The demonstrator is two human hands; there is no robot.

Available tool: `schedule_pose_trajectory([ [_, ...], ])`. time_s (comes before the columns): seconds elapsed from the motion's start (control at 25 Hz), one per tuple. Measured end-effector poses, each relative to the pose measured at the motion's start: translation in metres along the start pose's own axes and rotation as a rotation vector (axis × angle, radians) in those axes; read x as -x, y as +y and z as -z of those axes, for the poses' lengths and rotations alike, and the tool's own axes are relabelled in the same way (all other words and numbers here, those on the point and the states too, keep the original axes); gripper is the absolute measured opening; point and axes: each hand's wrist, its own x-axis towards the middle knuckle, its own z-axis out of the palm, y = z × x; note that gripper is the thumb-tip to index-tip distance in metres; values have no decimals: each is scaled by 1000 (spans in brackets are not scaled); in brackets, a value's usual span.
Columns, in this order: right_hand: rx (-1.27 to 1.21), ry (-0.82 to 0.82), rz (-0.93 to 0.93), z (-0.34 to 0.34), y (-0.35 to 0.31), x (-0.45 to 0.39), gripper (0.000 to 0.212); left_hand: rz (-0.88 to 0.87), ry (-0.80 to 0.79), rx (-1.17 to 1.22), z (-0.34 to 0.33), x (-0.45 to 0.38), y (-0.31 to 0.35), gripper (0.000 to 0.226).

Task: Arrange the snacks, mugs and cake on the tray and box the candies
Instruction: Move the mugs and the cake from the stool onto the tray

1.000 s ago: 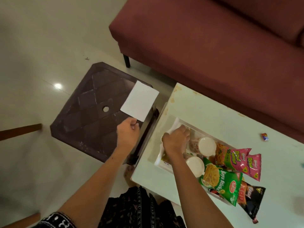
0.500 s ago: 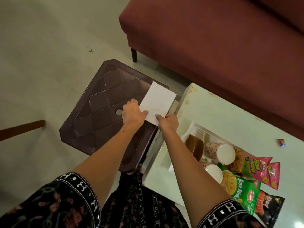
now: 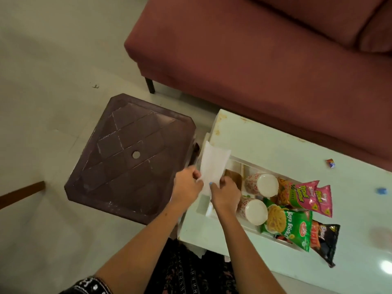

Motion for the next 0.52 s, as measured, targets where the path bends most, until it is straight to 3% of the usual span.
schedule_pose_trajectory([
  [0.24, -17, 167, -115, 36, 78, 9, 13, -79, -145, 23, -81, 51, 11, 14],
  [0.32, -63, 104, -124, 37, 92, 2, 15, -68, -143, 8, -98, 57, 9, 7],
  [0.44, -84, -39, -124, 34, 103, -12, 26, -23, -131, -46, -114, 54, 5, 18],
  [0.52, -46, -42, -86, 30, 106, -20, 29, -19, -121, -58, -120, 50, 4, 21],
])
